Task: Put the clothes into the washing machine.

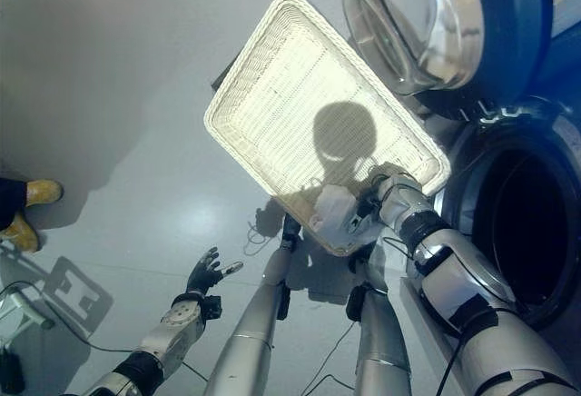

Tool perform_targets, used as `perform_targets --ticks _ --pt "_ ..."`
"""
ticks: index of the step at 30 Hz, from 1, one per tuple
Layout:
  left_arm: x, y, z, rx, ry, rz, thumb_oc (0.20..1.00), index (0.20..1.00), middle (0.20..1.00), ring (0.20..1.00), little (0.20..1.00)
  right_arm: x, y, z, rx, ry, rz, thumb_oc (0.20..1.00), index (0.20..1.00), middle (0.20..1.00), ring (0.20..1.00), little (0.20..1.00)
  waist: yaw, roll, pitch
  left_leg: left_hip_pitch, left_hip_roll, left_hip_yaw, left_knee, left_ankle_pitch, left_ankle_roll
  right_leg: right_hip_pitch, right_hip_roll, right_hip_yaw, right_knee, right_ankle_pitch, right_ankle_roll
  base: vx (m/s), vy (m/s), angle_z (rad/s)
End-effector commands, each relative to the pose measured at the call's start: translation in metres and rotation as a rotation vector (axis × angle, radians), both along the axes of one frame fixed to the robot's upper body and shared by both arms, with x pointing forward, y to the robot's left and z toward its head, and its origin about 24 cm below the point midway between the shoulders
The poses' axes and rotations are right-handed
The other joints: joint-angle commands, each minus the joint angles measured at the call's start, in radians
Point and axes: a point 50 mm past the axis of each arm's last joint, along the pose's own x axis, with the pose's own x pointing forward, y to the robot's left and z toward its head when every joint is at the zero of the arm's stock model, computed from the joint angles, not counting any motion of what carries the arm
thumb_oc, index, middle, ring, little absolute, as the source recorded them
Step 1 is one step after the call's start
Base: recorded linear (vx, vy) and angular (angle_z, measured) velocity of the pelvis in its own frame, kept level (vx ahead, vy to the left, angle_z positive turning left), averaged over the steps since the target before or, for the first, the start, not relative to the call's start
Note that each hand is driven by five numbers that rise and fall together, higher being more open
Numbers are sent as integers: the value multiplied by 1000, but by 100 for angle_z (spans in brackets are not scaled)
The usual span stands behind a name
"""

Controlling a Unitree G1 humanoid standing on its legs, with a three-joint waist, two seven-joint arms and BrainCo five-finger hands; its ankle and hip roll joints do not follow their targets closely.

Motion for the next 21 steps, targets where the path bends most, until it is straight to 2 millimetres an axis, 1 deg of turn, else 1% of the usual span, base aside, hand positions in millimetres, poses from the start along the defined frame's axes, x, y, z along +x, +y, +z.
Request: perform_targets --ticks 1,4,7,9,10,13,14,16,17,18,19,21 --pt "6 -8 4 4 -15 -8 1000 1000 1000 1000 1000 -29 -10 -60 -37 294 26 200 200 200 200 200 -5 43 16 -35 -100 110 28 -49 48 9 31 12 -198 128 78 10 12 11" --pt "7 -8 6 2 -15 -5 1000 1000 1000 1000 1000 -33 -7 -65 -37 362 74 200 200 200 200 200 -8 39 16 -38 -99 112 28 -47 47 10 29 10 -208 134 79 7 6 4" --pt "9 -7 7 5 -15 0 1000 1000 1000 1000 1000 -34 -5 -67 -7 373 81 200 200 200 200 200 -10 32 16 -40 -98 112 28 -47 48 11 30 11 -211 136 80 5 -11 0" --pt "10 -4 9 12 -14 9 1000 1000 1000 1000 1000 -35 -2 -70 96 329 43 200 200 200 200 200 -13 24 16 -38 -94 113 27 -47 48 10 33 13 -207 136 80 12 -32 1" --pt "10 -4 9 13 -14 9 1000 1000 1000 1000 1000 -35 -2 -70 98 330 40 200 200 200 200 200 -13 23 16 -38 -94 114 27 -47 48 10 33 14 -207 136 80 0 0 0" --pt "10 0 9 17 -9 23 1000 1000 1000 1000 1000 -28 2 -65 339 172 -49 200 200 200 200 200 -21 15 16 -34 -91 116 33 -52 50 13 38 18 -199 133 80 4 -22 1" --pt "9 1 9 21 -5 28 1000 1000 1000 1000 1000 -24 7 -59 519 57 -118 200 200 200 200 200 -26 11 16 -30 -90 120 36 -55 51 16 41 21 -195 131 80 0 0 0" --pt "8 2 8 23 -2 31 1000 1000 1000 1000 1000 -22 9 -54 624 13 -155 200 200 200 200 200 -30 9 16 -28 -91 120 41 -59 51 16 43 24 -190 129 80 -4 -5 2" --pt "4 4 4 21 4 45 1000 1000 1000 1000 1000 -21 12 -46 846 -60 -236 200 200 200 200 200 -41 5 16 -23 -90 126 50 -65 51 15 47 30 -179 125 81 0 0 0" --pt "2 5 3 21 7 50 1000 1000 1000 1000 1000 -20 13 -43 933 -80 -271 200 200 200 200 200 -45 4 16 -21 -90 128 53 -68 51 17 48 32 -177 124 81 0 0 0" --pt "1 5 2 21 9 52 1000 1000 1000 1000 1000 -21 14 -42 982 -89 -289 200 200 200 200 200 -48 4 16 -19 -90 129 55 -70 51 18 48 34 -175 123 81 0 0 0" --pt "-8 8 -7 13 24 81 1000 1000 1000 1000 1000 -26 11 -37 1323 -146 -397 200 200 200 200 200 -74 -1 16 -4 -87 145 71 -86 53 23 54 48 -158 115 82 -25 12 -7"
